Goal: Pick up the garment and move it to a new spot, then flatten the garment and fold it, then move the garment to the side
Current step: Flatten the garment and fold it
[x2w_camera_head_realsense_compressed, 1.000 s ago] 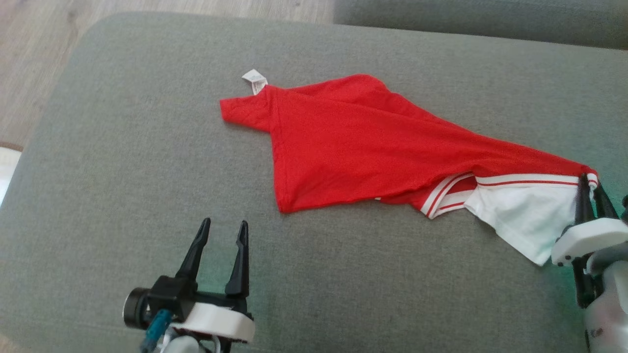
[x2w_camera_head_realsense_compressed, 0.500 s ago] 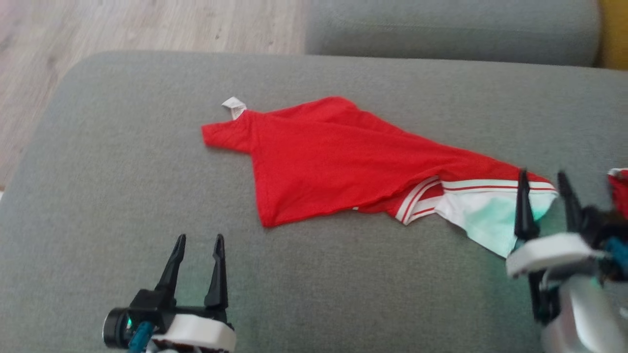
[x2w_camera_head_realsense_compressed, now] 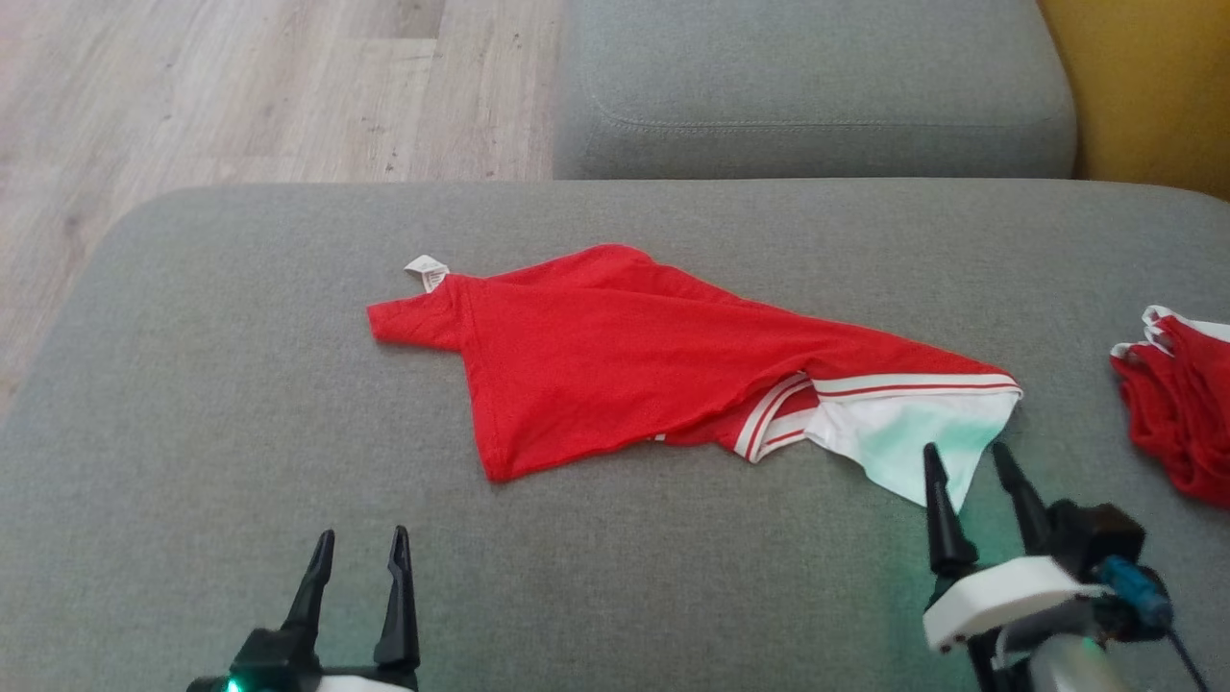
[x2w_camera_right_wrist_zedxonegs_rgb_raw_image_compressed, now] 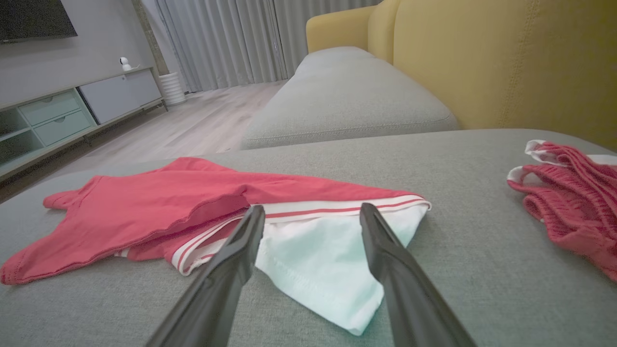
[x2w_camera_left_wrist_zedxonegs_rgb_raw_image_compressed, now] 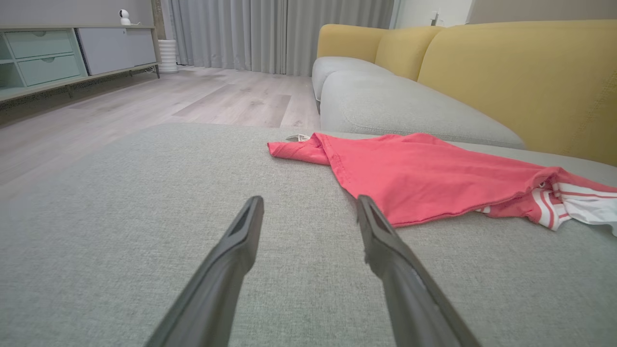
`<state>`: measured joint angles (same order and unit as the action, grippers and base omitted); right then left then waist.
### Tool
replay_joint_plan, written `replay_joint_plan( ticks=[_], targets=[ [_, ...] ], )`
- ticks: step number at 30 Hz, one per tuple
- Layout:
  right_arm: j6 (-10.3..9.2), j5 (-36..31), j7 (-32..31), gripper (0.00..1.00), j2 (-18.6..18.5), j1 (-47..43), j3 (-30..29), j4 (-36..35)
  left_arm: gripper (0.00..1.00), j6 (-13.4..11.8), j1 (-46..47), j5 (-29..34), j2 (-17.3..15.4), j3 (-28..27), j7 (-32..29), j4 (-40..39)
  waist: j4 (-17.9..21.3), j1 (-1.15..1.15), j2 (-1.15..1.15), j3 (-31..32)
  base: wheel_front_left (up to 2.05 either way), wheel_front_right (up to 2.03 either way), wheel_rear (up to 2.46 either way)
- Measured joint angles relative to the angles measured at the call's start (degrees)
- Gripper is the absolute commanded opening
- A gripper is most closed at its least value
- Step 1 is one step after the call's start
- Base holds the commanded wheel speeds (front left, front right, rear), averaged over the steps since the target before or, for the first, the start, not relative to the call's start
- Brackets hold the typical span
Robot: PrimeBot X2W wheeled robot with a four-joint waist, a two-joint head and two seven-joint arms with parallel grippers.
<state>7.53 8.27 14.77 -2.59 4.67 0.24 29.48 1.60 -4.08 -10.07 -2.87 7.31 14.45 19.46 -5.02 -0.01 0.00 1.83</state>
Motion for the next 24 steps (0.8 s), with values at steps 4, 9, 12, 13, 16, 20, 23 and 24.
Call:
replay_joint_plan(
  ticks=[4,9,12,13,16,20,23,24],
  targets=[
    [0.0,0.5,0.0,1.0,0.0,-1.0,1.6,0.3,1.0,0.4,-0.1,0.0,0.0,-0.1,0.0,0.0,0.4,0.0,0.0,0.1,0.0,0.0,0.0],
    [0.0,0.8,0.0,1.0,0.0,-1.2,1.9,0.7,1.0,0.5,-0.1,0.0,0.0,-0.1,0.0,0.0,0.6,0.01,0.0,-0.3,0.0,0.0,0.0],
    [0.0,1.3,0.0,1.0,0.0,-1.2,1.8,1.9,1.0,0.5,-0.1,0.0,0.0,0.0,0.0,0.0,0.8,0.01,0.0,-0.8,0.0,0.0,0.0],
    [0.0,1.7,0.0,1.0,0.0,-1.1,1.5,2.9,1.0,0.7,-0.1,0.0,0.0,0.1,0.0,0.0,0.8,0.01,0.0,-1.0,0.0,0.0,0.0],
    [0.0,3.7,0.0,1.0,0.0,-0.9,0.4,6.6,1.0,0.8,0.0,0.0,0.0,0.6,0.0,0.0,0.7,0.01,0.0,-1.8,0.0,0.0,0.0],
    [0.0,7.4,0.0,1.0,0.0,0.7,-0.3,9.5,1.0,0.8,0.4,0.0,0.0,2.0,0.0,-0.1,0.4,0.01,0.0,-3.9,0.0,0.0,0.0],
    [0.0,10.1,0.0,1.0,0.0,2.8,-0.3,11.1,1.0,0.8,1.5,0.0,0.0,2.8,0.0,-0.1,0.0,0.02,0.0,-5.7,0.0,0.0,0.0],
    [0.0,10.5,0.0,1.0,0.0,3.5,-0.3,11.5,1.0,0.7,2.0,0.0,0.0,3.1,0.0,-0.1,-0.1,0.02,0.0,-6.3,0.0,0.0,0.0]
  ],
)
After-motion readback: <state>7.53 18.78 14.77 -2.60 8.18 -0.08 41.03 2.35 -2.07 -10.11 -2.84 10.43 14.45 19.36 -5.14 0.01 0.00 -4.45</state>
